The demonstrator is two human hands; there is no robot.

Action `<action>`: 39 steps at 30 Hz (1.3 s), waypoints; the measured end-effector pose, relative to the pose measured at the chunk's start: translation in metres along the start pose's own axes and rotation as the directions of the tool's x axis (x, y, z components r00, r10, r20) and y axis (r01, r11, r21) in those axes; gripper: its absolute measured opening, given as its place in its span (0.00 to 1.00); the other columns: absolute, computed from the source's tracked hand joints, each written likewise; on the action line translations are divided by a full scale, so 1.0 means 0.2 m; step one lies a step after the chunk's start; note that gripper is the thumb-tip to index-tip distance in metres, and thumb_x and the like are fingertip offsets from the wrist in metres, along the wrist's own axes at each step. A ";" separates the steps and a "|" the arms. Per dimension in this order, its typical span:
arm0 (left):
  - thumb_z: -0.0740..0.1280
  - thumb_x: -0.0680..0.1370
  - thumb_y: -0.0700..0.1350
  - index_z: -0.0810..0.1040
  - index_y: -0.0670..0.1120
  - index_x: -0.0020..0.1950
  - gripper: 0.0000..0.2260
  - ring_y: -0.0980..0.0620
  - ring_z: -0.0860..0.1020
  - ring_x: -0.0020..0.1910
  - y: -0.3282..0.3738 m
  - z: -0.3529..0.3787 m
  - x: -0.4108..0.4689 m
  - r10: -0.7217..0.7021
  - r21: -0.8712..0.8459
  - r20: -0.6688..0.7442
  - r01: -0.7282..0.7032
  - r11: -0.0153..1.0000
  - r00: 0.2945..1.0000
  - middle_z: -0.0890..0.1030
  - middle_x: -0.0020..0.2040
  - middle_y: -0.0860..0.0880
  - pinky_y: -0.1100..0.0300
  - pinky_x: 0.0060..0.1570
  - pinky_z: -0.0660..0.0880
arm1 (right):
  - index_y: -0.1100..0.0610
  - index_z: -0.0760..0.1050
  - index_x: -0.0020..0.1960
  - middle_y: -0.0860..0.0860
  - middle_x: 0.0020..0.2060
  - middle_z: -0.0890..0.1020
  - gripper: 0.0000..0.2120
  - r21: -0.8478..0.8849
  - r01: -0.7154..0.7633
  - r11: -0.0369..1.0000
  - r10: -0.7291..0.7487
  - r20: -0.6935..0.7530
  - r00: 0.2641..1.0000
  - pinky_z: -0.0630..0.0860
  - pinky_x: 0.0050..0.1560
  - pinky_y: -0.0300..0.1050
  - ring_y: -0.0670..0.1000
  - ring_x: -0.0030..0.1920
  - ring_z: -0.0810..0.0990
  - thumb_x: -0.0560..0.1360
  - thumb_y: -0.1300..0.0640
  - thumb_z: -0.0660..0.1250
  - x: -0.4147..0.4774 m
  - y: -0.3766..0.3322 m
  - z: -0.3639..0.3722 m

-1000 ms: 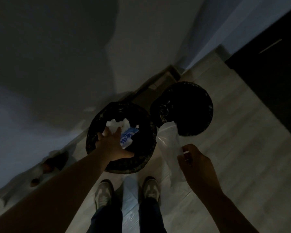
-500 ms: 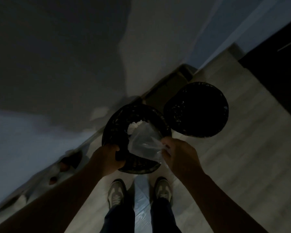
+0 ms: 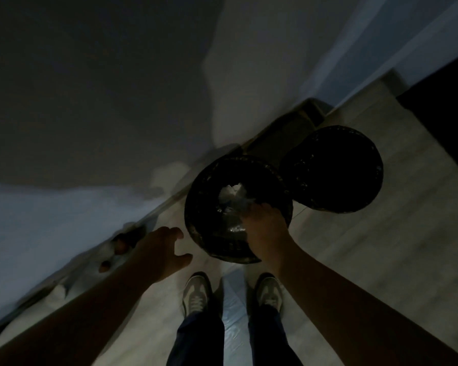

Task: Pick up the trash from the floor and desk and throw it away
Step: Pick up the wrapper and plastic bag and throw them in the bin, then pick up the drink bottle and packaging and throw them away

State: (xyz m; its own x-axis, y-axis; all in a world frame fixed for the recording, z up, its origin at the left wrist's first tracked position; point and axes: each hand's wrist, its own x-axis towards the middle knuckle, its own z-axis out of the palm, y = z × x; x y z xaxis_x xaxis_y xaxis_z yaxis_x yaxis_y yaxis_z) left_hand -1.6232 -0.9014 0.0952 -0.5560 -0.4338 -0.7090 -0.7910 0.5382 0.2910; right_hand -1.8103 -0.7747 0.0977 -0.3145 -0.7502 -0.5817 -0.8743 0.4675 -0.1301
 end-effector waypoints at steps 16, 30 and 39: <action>0.67 0.74 0.58 0.68 0.50 0.70 0.27 0.51 0.72 0.60 0.30 -0.51 -0.70 0.184 0.062 -0.107 -0.178 0.982 0.977 0.74 0.63 0.49 0.61 0.56 0.68 | 0.59 0.73 0.65 0.56 0.58 0.78 0.17 0.138 0.073 0.988 -0.058 -0.107 0.993 0.72 0.55 0.40 0.53 0.58 0.77 0.76 0.59 0.66 -0.67 -0.16 -0.66; 0.67 0.74 0.56 0.70 0.52 0.67 0.23 0.52 0.75 0.56 0.80 -0.88 -1.86 -0.037 -0.114 -0.434 -0.014 0.993 0.900 0.75 0.60 0.50 0.62 0.52 0.71 | 0.52 0.71 0.66 0.51 0.62 0.75 0.20 0.090 0.376 0.922 -0.362 -0.138 0.922 0.72 0.60 0.45 0.53 0.60 0.74 0.75 0.52 0.66 -1.45 -0.21 -1.52; 0.66 0.75 0.55 0.72 0.50 0.66 0.21 0.50 0.75 0.56 0.80 -0.91 -2.57 -0.329 -0.261 -0.629 0.208 0.943 0.704 0.76 0.59 0.50 0.57 0.54 0.73 | 0.51 0.70 0.66 0.48 0.59 0.75 0.20 -0.108 0.697 0.709 -0.705 -0.156 0.692 0.71 0.56 0.42 0.50 0.59 0.74 0.75 0.52 0.65 -1.79 -0.61 -1.91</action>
State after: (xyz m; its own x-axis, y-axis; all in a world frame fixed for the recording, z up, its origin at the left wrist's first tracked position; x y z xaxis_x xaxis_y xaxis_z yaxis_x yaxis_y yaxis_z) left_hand -1.5104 -0.7239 0.6217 -0.2919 -0.9372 -0.1908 -0.9278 0.2290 0.2946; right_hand -1.7318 -0.7418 0.6299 0.3407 -0.9217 -0.1853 -0.8789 -0.2422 -0.4110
